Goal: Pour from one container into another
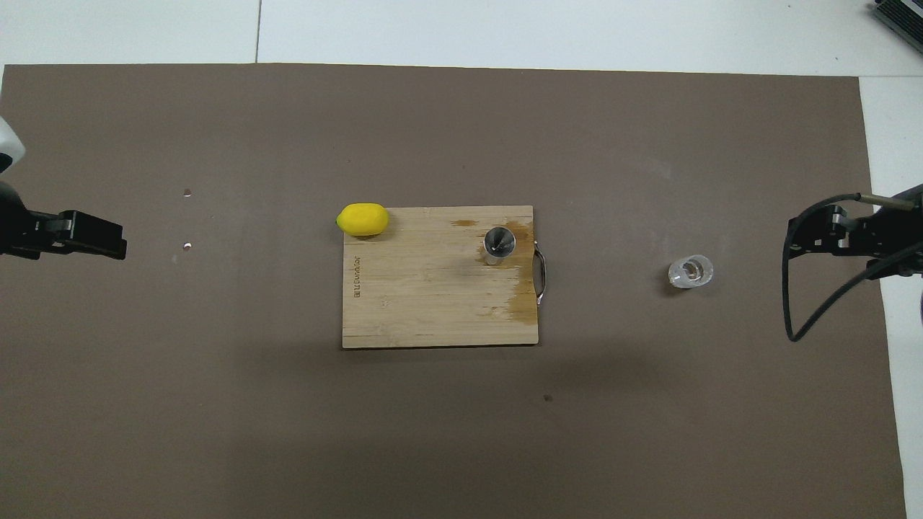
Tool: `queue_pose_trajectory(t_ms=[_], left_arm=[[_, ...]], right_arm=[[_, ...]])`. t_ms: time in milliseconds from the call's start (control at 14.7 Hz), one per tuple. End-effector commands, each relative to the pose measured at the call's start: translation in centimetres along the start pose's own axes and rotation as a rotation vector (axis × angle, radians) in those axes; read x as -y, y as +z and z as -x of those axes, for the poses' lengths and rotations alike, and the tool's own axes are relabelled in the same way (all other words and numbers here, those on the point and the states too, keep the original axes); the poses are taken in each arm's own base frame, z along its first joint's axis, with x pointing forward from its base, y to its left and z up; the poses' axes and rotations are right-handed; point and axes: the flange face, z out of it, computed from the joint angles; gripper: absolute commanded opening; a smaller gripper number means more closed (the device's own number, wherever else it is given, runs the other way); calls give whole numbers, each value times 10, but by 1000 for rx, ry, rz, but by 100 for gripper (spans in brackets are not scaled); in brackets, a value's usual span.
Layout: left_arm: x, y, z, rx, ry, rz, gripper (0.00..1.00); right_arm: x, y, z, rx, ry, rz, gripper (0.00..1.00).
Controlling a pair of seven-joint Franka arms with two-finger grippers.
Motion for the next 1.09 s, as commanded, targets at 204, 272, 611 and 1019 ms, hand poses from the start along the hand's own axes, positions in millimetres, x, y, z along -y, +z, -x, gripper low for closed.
queue_pose_trajectory(t_ms=[204,272,611,1019], left_arm=[[1,-1,9,-3,-8,-12,100],[1,-1,9,-3,-8,-12,100],[1,-1,9,-3,-8,-12,100],[1,-1,9,-3,-8,-12,100]], right_arm=[[-16,-10,13,23,-37,10,99],[-16,-12,14,20,-38,9,99],[-13,-8,5,17,-69,31,98],[-12,-15,-6,-1,-64,25,97]])
